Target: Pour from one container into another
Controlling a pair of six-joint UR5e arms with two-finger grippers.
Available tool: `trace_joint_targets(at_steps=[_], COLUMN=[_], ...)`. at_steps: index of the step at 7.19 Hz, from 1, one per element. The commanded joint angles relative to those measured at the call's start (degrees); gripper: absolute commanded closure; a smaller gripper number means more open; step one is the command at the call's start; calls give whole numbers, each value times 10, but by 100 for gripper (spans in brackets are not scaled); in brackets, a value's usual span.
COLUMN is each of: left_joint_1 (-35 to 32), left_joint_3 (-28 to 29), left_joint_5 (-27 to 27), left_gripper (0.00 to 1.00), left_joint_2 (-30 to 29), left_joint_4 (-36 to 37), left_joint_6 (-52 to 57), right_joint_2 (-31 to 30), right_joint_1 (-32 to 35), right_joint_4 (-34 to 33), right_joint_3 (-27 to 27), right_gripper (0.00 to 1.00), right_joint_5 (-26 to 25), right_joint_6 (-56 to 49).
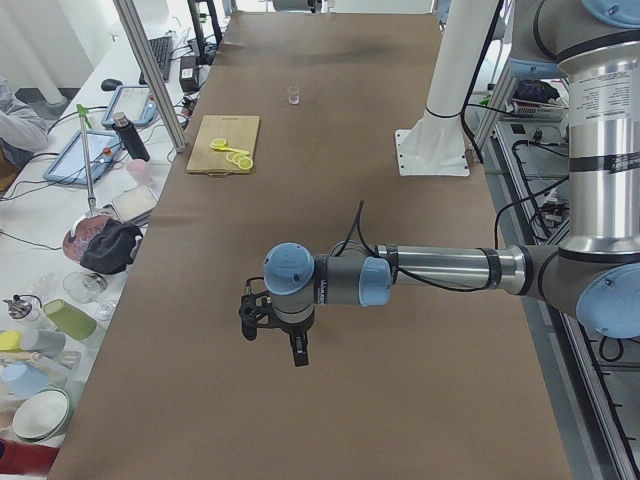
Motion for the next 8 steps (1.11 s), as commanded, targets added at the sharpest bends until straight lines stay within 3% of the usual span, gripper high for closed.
trace_joint_targets(at_steps=[1, 3, 8], left_joint_1=[-9, -23, -26], left_joint_3=[-5, 1, -2], left_joint_5=[-2, -27, -28], left_gripper=[2, 2, 2], left_joint_2=[15, 26, 30], left_joint_4=[3, 0, 0], left_joint_6=[16, 17, 18], right_joint_2=[1, 1, 0], right_joint_1=[0, 0, 0], right_joint_4=[-1, -2, 1], right_joint_3=[2, 2, 1], right_gripper=[0, 0, 0], right_joint_5=[12, 54, 48], right_joint_6=[1, 0, -1])
